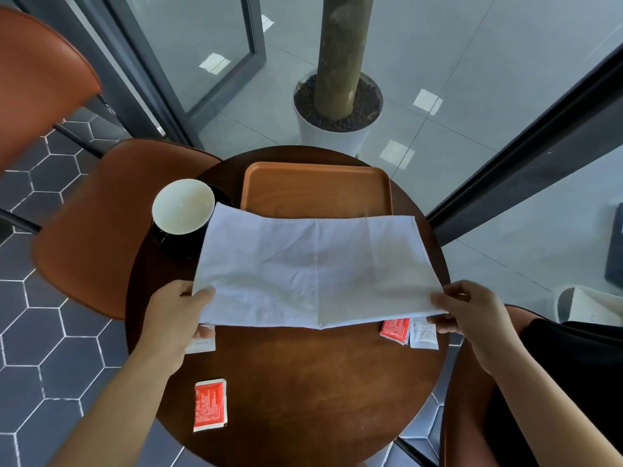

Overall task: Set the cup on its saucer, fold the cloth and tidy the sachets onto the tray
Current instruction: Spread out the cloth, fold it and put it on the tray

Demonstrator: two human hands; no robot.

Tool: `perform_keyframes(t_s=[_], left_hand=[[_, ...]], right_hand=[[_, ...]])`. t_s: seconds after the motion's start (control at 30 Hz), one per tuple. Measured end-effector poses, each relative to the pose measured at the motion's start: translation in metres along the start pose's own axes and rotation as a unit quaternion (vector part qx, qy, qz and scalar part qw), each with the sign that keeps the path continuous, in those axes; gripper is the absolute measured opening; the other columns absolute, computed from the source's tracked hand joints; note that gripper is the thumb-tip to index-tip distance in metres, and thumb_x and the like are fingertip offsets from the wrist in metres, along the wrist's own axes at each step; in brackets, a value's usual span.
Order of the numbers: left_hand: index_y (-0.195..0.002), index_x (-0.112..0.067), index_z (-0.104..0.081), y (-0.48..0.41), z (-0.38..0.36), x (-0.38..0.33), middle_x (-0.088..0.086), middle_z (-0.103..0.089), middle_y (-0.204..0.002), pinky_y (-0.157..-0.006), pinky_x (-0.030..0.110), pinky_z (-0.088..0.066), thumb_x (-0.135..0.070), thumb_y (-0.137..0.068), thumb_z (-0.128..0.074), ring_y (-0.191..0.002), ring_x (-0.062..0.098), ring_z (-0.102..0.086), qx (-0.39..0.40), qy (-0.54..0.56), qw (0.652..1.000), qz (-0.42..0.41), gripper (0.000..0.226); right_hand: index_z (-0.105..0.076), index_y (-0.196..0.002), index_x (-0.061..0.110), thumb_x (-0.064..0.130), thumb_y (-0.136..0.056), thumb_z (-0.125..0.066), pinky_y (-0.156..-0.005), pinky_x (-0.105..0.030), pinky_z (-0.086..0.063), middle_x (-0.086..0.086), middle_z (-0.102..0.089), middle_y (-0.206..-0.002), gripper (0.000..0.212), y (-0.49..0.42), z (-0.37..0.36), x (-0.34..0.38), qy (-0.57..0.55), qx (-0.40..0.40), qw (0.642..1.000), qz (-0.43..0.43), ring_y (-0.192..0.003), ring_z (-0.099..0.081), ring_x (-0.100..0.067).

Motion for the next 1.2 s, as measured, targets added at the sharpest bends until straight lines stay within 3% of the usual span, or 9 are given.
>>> perform_keyframes(t_s=[0.27,0.4,0.57,0.8,0.93,1.0,1.07,1.13,1.2], left_hand=[[-0.092,-0.02,-0.064,0.028,0.03,0.042,0.001,-0.069,-0.093,-0.044,0.026,-0.053,-0.016,-0.091,-0.07,-0.076,0.023,-0.068,-0.07,0.011,0.997,0.02,0.007],[-0.096,-0.017,-0.069,0.037,0.043,0.062,0.0,-0.073,-0.086,-0.041,0.024,-0.053,-0.013,-0.089,-0.071,-0.073,0.022,-0.07,-0.09,0.013,0.996,0.02,0.009],[-0.09,-0.022,-0.071,0.038,0.054,0.073,-0.004,-0.075,-0.079,-0.045,0.031,-0.056,-0.014,-0.088,-0.072,-0.062,0.018,-0.071,-0.07,-0.005,0.998,-0.006,0.008],[-0.079,-0.025,-0.071,0.048,0.072,0.084,-0.014,-0.074,-0.069,-0.042,0.029,-0.054,-0.012,-0.087,-0.069,-0.064,0.019,-0.072,-0.05,-0.024,0.998,-0.021,0.015],[-0.086,-0.024,-0.071,0.06,0.07,0.081,-0.016,-0.074,-0.072,-0.045,0.028,-0.055,-0.015,-0.09,-0.068,-0.069,0.016,-0.072,-0.053,-0.019,0.998,-0.019,0.011],[-0.087,-0.027,-0.07,0.066,0.064,0.078,-0.015,-0.075,-0.074,-0.045,0.028,-0.056,-0.016,-0.09,-0.068,-0.071,0.016,-0.072,-0.062,-0.004,0.998,-0.018,0.011],[-0.083,-0.033,-0.067,0.073,0.057,0.072,-0.018,-0.073,-0.072,-0.043,0.026,-0.054,-0.019,-0.091,-0.068,-0.07,0.016,-0.071,-0.079,0.005,0.997,-0.021,0.016],[-0.078,-0.039,-0.064,0.081,0.052,0.066,-0.021,-0.071,-0.07,-0.042,0.023,-0.052,-0.022,-0.091,-0.068,-0.067,0.014,-0.07,-0.097,-0.003,0.995,-0.033,0.022],[-0.076,-0.044,-0.064,0.088,0.049,0.061,-0.02,-0.071,-0.072,-0.045,0.028,-0.055,-0.024,-0.09,-0.068,-0.066,0.012,-0.07,-0.111,-0.012,0.993,-0.045,0.025]], right_hand=[[-0.06,-0.09,-0.003,-0.004,-0.084,-0.073,-0.056,-0.041,-0.054,-0.015,-0.067,-0.07,0.014,0.044,-0.015,-0.024,0.021,0.048,0.998,-0.037,-0.051,-0.069,-0.034],[-0.058,-0.088,0.006,0.001,-0.082,-0.074,-0.055,-0.038,-0.054,-0.008,-0.071,-0.063,0.017,0.058,-0.032,-0.033,0.11,0.059,0.992,-0.037,-0.049,-0.069,-0.028],[-0.051,-0.088,0.022,0.016,-0.075,-0.076,-0.065,-0.041,-0.06,-0.003,-0.07,-0.068,0.029,0.078,-0.043,-0.04,0.29,0.06,0.955,0.016,-0.046,-0.068,-0.015],[-0.044,-0.091,0.024,0.02,-0.071,-0.079,-0.057,-0.039,-0.06,-0.001,-0.067,-0.076,0.04,0.098,-0.054,-0.056,0.324,0.067,0.944,-0.01,-0.048,-0.068,-0.017],[-0.051,-0.098,0.024,0.033,-0.08,-0.076,-0.063,-0.034,-0.046,0.01,-0.061,-0.079,0.032,0.104,-0.056,-0.059,0.389,-0.034,0.917,0.084,-0.067,-0.058,-0.018],[-0.059,-0.098,0.024,0.026,-0.087,-0.072,-0.061,-0.033,-0.048,0.009,-0.066,-0.082,0.017,0.106,-0.065,-0.05,0.281,-0.058,0.949,0.128,-0.068,-0.062,-0.014],[-0.064,-0.105,0.023,0.019,-0.094,-0.066,-0.068,-0.031,-0.059,0.001,-0.073,-0.093,0.013,0.106,-0.092,-0.036,0.074,0.021,0.992,0.1,-0.077,-0.071,-0.016],[-0.065,-0.115,0.021,0.013,-0.097,-0.062,-0.081,-0.031,-0.061,-0.002,-0.074,-0.105,0.021,0.11,-0.13,-0.016,-0.126,0.126,0.983,0.055,-0.093,-0.074,-0.018],[-0.063,-0.126,0.02,0.012,-0.097,-0.062,-0.093,-0.034,-0.058,-0.001,-0.072,-0.116,0.03,0.114,-0.168,0.002,-0.229,0.188,0.955,0.028,-0.106,-0.071,-0.017]])
Point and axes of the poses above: each hand's wrist, its own y-axis away from the middle knuckle, its own z-axis out of the back of the hand, x = y × z, the point moved 1 cm from there along -y, towards the middle knuckle
